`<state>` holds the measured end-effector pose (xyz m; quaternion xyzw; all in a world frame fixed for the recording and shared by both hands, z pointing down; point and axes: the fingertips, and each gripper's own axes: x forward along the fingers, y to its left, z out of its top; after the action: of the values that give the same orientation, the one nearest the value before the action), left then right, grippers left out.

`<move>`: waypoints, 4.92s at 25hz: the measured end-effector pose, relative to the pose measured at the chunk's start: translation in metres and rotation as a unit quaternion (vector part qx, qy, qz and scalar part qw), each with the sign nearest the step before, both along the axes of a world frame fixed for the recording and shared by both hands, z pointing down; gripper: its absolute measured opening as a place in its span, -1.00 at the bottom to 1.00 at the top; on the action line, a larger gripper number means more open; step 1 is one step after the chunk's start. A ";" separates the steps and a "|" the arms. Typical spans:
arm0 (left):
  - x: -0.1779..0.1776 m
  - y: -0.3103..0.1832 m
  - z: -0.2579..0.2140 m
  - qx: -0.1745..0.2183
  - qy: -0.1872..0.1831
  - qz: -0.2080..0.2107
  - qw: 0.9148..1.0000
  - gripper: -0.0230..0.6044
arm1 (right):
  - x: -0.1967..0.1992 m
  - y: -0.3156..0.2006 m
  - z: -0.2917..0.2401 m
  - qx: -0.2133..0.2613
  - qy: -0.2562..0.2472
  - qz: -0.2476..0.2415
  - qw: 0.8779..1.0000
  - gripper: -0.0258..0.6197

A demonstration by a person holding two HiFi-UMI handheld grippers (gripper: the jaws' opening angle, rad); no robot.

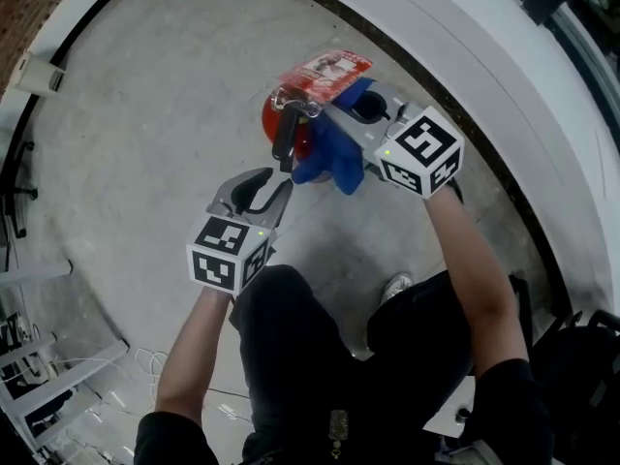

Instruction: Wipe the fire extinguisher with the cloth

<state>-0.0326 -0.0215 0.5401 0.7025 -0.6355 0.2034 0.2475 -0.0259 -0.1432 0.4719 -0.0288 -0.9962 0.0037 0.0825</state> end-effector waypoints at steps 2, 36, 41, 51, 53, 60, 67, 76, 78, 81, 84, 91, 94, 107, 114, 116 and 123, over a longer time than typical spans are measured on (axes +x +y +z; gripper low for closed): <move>-0.001 0.001 0.002 0.001 -0.004 0.009 1.000 -0.48 | -0.003 -0.012 0.001 -0.014 -0.010 0.012 1.000 -0.78; 0.028 0.016 0.096 -0.047 0.021 0.048 0.998 -0.52 | 0.020 0.103 0.113 -0.052 0.020 -0.010 0.998 -0.78; 0.024 0.015 0.104 -0.053 0.020 0.041 0.998 -0.52 | 0.032 0.078 0.151 -0.066 0.040 0.028 0.997 -0.78; 0.027 0.006 0.114 -0.066 0.024 0.022 0.997 -0.52 | 0.046 -0.007 0.147 -0.147 -0.021 0.105 0.983 -0.78; 0.026 0.003 0.112 -0.065 0.024 0.015 0.997 -0.52 | 0.039 -0.023 0.147 -0.169 -0.032 0.112 0.979 -0.78; 0.020 -0.006 0.120 -0.087 -0.002 0.028 0.996 -0.52 | 0.005 -0.060 0.181 -0.224 0.009 0.098 0.970 -0.78; 0.030 -0.005 0.131 -0.103 0.001 0.035 0.994 -0.53 | -0.003 -0.063 0.244 -0.264 0.077 0.114 0.955 -0.78; 0.033 0.005 0.134 -0.100 0.016 0.034 0.994 -0.53 | 0.033 -0.028 0.248 -0.272 0.074 0.112 0.953 -0.79; 0.034 0.007 0.135 -0.101 0.019 0.038 0.994 -0.53 | 0.041 -0.015 0.241 -0.273 0.062 0.103 0.954 -0.79; 0.035 0.007 0.138 -0.103 0.018 0.046 0.993 -0.53 | 0.048 0.003 0.230 -0.270 0.046 0.088 0.958 -0.79; 0.034 0.005 0.141 -0.103 0.016 0.052 0.993 -0.53 | 0.049 0.026 0.221 -0.262 0.034 0.065 0.962 -0.79; 0.031 0.006 0.151 -0.102 0.037 0.038 0.993 -0.52 | 0.027 0.084 0.229 -0.221 0.062 0.011 0.973 -0.79; 0.027 0.011 0.158 -0.109 0.041 0.026 0.993 -0.52 | 0.021 0.093 0.234 -0.225 0.052 -0.007 0.973 -0.79; 0.015 0.015 0.179 -0.133 0.043 -0.003 0.990 -0.52 | 0.045 0.047 0.307 -0.181 0.175 -0.009 0.968 -0.79; 0.016 0.008 0.190 -0.146 0.037 0.010 0.989 -0.52 | 0.030 -0.019 0.321 -0.219 0.167 0.056 0.960 -0.79; 0.017 0.004 0.192 -0.148 0.034 0.016 0.988 -0.53 | 0.023 -0.032 0.324 -0.225 0.164 0.067 0.958 -0.79; 0.028 0.007 0.203 -0.165 0.027 0.041 0.985 -0.53 | -0.011 -0.060 0.348 -0.230 0.169 0.110 0.952 -0.79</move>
<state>-0.0046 -0.0146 0.7431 0.6827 -0.5571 0.2960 0.3687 -0.0372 -0.2031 0.8200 0.0636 -0.9369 0.2461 0.2401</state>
